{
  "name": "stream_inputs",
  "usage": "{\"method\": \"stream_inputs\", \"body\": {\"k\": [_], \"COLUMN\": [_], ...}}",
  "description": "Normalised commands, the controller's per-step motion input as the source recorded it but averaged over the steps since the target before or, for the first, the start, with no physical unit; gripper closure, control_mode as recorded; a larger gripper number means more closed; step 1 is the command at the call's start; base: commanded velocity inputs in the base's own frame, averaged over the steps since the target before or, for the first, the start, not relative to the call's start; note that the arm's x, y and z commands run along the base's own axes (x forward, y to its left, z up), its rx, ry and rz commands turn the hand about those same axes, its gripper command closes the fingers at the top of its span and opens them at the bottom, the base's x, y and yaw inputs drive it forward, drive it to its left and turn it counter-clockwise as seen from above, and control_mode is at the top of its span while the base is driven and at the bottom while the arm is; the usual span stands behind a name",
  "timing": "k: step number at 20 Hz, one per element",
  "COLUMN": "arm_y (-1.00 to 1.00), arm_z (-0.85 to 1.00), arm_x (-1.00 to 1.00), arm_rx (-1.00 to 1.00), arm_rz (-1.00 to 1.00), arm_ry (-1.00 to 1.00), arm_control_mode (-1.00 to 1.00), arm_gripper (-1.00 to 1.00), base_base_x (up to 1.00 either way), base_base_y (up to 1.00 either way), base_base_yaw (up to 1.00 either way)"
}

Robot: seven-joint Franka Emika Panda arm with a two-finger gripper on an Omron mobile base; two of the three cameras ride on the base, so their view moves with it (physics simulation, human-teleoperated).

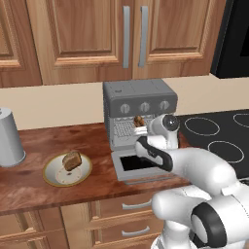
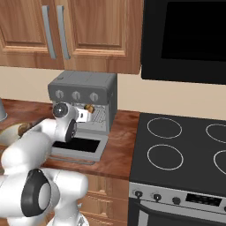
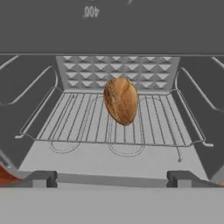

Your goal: Pick up the heated bread from the toaster oven and place it in the bowl. Then move the bread bowl to the dining counter.

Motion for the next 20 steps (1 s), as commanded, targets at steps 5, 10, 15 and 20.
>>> {"method": "stream_inputs", "body": {"k": [5, 10, 15, 20], "arm_y": [0.0, 0.0, 0.0, 0.0], "arm_z": [-0.3, -0.25, -0.18, -0.04], "arm_x": [0.39, 0.39, 0.32, 0.12], "arm_rx": [0.0, 0.0, 0.0, 0.0], "arm_rz": [-0.01, -0.02, -0.03, -0.01], "arm_ry": [0.0, 0.0, 0.0, 0.0], "arm_control_mode": [-1.0, -1.0, -1.0, -1.0], "arm_gripper": [-1.0, -1.0, -1.0, -1.0], "base_base_x": [0.0, 0.0, 0.0, 0.0], "base_base_y": [0.0, 0.0, 0.0, 0.0], "base_base_yaw": [0.0, 0.0, 0.0, 0.0]}}
